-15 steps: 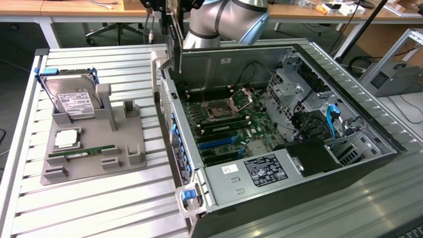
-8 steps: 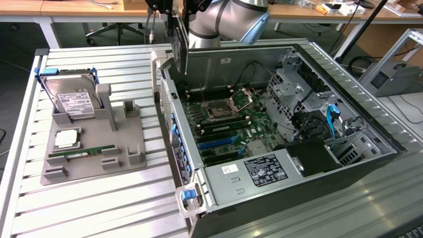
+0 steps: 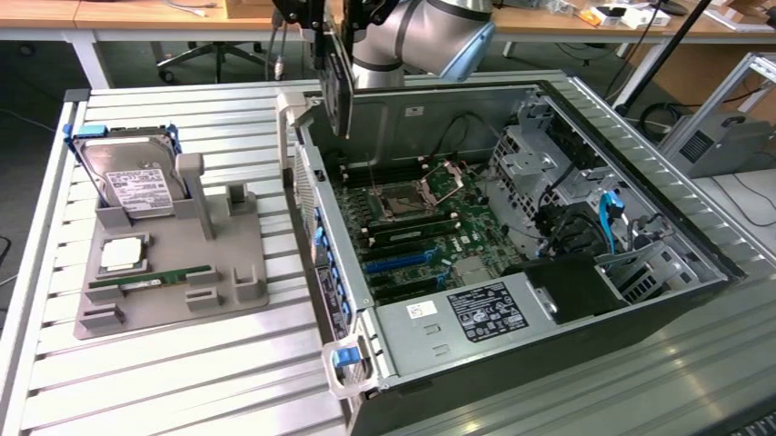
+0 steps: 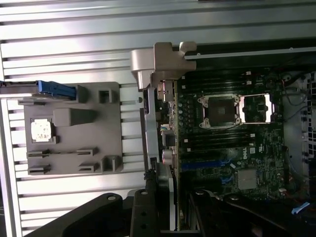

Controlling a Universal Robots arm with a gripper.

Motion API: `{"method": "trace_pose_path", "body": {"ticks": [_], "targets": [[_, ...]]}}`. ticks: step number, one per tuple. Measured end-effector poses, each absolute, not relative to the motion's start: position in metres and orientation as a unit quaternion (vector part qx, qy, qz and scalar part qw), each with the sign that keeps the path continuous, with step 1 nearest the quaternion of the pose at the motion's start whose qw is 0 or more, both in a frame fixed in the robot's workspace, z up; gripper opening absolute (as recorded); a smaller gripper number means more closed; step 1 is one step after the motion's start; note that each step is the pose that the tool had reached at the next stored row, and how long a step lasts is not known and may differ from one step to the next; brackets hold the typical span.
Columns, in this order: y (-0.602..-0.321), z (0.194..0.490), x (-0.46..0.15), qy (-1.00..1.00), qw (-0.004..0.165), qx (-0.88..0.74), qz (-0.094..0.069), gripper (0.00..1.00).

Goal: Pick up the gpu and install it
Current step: 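Pick up the gpu and move the gpu toward the slot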

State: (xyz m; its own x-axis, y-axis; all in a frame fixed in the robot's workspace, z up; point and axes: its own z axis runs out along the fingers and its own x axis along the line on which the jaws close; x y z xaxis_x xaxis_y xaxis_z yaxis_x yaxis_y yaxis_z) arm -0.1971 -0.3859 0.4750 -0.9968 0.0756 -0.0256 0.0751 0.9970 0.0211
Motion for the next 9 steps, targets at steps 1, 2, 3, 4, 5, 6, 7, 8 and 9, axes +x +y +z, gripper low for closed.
{"method": "trace_pose_path", "body": {"ticks": [1, 2, 3, 4, 5, 6, 7, 8, 9], "targets": [[-0.3859, 0.4748, -0.1964, 0.999, 0.013, 0.038, 0.01, 0.3], [-0.3859, 0.4745, -0.1958, 0.999, 0.013, 0.038, 0.01, 0.3], [-0.3859, 0.4743, -0.1951, 0.999, 0.013, 0.038, 0.01, 0.3], [-0.3859, 0.474, -0.1944, 0.999, 0.013, 0.038, 0.01, 0.3], [-0.3859, 0.4737, -0.1937, 0.999, 0.013, 0.038, 0.01, 0.3], [-0.3859, 0.4734, -0.193, 0.999, 0.013, 0.038, 0.01, 0.3], [-0.3859, 0.4731, -0.1923, 0.999, 0.013, 0.038, 0.01, 0.3], [-0.3859, 0.4728, -0.1915, 0.999, 0.013, 0.038, 0.01, 0.3], [-0.3859, 0.4724, -0.1908, 0.999, 0.013, 0.038, 0.01, 0.3]]}}
